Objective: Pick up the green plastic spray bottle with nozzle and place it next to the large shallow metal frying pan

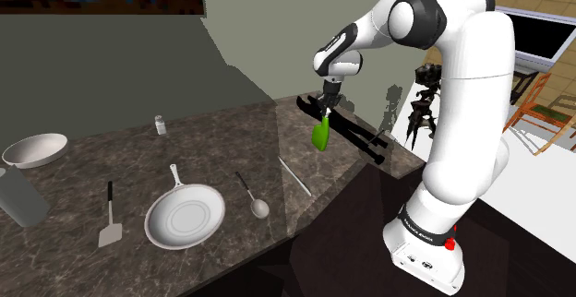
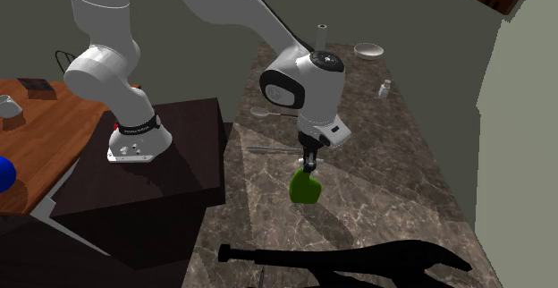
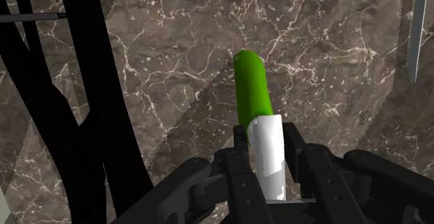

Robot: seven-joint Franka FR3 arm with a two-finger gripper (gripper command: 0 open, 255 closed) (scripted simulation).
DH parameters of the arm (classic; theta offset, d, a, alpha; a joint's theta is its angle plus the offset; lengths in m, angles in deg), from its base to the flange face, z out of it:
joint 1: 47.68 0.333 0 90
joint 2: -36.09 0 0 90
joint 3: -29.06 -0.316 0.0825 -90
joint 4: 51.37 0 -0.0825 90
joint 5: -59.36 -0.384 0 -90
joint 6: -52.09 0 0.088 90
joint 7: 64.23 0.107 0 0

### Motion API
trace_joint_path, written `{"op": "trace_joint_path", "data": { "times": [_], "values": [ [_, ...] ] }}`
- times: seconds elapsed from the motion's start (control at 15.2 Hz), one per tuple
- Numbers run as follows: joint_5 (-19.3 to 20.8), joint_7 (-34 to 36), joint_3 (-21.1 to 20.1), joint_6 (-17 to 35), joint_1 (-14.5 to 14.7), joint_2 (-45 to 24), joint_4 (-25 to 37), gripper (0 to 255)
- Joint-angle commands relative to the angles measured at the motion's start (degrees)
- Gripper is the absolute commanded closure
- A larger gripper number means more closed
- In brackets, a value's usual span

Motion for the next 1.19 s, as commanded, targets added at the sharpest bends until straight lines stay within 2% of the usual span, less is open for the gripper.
{"op": "trace_joint_path", "data": {
  "times": [0.0,0.13,1.12],
  "values": [
    [0.0,0.0,0.0,0.0,0.0,0.0,0.0,255],
    [0.0,0.0,0.0,0.0,0.0,0.0,0.0,255],
    [3.6,2.3,1.7,-9.3,1.3,7.1,2.7,255]
  ]
}}
